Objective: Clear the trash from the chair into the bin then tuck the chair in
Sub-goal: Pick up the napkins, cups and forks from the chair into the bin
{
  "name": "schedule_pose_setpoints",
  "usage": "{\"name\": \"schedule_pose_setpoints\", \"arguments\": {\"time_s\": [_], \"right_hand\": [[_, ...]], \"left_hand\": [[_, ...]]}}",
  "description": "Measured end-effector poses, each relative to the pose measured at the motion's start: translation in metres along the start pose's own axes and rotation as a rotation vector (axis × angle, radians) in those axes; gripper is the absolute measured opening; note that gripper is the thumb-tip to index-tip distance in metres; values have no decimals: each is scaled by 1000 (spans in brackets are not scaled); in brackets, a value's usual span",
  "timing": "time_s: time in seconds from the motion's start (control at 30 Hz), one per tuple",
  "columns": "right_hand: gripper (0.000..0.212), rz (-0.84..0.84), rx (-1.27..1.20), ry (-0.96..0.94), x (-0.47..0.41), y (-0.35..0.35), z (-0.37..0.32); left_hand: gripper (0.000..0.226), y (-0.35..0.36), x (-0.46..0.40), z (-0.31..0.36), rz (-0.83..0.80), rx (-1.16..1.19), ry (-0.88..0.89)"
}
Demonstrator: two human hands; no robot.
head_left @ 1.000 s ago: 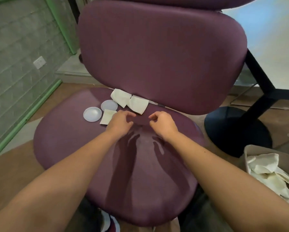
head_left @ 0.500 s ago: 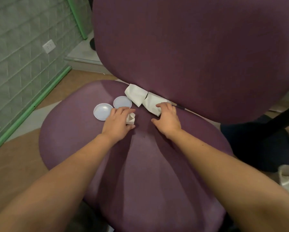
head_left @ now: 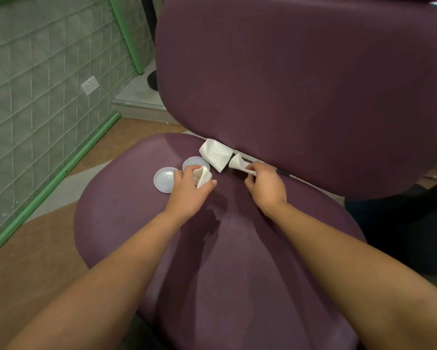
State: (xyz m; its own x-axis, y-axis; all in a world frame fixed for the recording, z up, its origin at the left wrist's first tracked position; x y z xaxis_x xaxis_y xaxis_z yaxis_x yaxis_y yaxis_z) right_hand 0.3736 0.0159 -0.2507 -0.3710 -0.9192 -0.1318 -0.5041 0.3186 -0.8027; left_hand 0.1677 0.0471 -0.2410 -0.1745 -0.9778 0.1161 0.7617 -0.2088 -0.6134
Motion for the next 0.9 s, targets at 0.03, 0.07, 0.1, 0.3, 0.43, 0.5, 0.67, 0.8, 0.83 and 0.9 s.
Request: {"name": "schedule_pose_setpoints", "arguments": {"time_s": [0.03, 0.07, 0.1, 0.3, 0.43, 0.5, 0.67, 0.8, 0.83, 0.9], "right_hand": [[25, 45, -67, 10, 5, -8, -1], [23, 83, -145, 36, 11, -18, 0], [23, 114, -232, 77, 17, -26, 1], [27, 194, -647, 352, 66, -79, 35], [29, 246, -718, 460, 109, -116, 70], [27, 280, -736, 511, 129, -134, 91], [28, 428, -771, 615, 182, -189, 150], [27, 507, -760, 678, 221, -224, 195], [28, 522, -759, 700, 230, -230, 205], [29, 551, -754, 749, 249, -243, 227]], "left_hand": [[50, 2, 2, 1, -16, 46, -24], [46, 4, 5, 4, -33, 94, -43], [42, 8, 6, 5, -53, 138, -70], [68, 41, 28, 48, -102, 258, -137], [67, 83, 59, 91, -261, 234, -111], [47, 107, 73, 107, -338, 260, -130], [56, 170, 115, 156, -496, 252, -55], [54, 218, 147, 181, -566, 282, -41], [54, 229, 153, 185, -572, 271, -46], [55, 251, 168, 199, -598, 262, -49]]}}
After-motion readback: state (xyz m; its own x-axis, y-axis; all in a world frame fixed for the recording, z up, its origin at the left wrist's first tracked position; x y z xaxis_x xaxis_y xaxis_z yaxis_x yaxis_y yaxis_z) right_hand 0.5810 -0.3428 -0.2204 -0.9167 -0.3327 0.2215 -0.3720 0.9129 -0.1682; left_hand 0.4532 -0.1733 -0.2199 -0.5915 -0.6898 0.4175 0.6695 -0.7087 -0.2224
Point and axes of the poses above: each hand's wrist, its own x-axis away from the middle knuckle, its own y-axis out of the palm, z = x × y, the point moved 6 cm from there along -x, towards the middle knuckle
